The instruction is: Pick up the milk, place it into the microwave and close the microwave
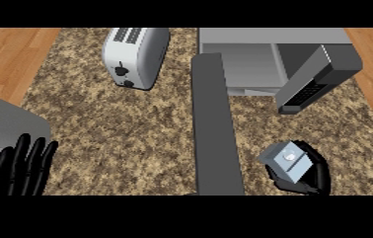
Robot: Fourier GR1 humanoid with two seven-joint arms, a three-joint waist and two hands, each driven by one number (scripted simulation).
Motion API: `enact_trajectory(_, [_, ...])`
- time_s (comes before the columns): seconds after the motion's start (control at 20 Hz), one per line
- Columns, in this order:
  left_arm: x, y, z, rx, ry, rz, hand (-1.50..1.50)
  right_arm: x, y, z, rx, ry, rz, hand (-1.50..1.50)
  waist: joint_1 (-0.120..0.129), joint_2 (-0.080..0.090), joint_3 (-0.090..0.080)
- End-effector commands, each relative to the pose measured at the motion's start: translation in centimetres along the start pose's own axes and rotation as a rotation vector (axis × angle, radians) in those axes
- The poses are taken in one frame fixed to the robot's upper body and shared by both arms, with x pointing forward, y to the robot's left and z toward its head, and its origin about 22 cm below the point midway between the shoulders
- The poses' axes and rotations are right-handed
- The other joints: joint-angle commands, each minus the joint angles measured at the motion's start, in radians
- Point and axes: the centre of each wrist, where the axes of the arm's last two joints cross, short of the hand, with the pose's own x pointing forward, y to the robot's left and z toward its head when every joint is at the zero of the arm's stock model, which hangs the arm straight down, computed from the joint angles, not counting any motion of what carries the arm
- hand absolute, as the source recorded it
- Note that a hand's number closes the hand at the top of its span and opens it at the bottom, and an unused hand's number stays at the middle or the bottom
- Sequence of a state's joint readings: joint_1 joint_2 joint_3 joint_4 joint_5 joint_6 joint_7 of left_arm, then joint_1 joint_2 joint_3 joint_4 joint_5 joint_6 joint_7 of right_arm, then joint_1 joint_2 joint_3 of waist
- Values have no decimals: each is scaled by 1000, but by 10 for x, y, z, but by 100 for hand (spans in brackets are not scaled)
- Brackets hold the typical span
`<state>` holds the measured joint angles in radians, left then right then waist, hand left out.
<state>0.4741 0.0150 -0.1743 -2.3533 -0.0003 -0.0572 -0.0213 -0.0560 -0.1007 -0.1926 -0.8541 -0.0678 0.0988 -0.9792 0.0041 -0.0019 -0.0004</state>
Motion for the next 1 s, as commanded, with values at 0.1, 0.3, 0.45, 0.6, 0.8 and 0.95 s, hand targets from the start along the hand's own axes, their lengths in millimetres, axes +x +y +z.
enact_trajectory(0.1, [-1,8,0,-6,9,21,-150,-3,-1,12,216,-36,-110,150,2,1,0])
enact_trajectory(0.3, [-11,11,-9,21,3,-7,-150,7,39,1,202,-14,-51,150,-3,1,0])
enact_trajectory(0.45, [-19,26,-6,37,13,-7,-150,6,51,-12,178,-52,-15,150,0,1,0])
enact_trajectory(0.6, [-12,31,-5,38,24,8,-150,27,72,-47,185,-90,-1,150,-1,1,0])
enact_trajectory(0.8, [-4,31,-11,40,9,-9,-150,35,101,-69,226,-62,62,150,1,2,0])
enact_trajectory(0.95, [-17,21,-9,34,66,10,-150,47,119,-115,172,-51,141,150,5,4,0])
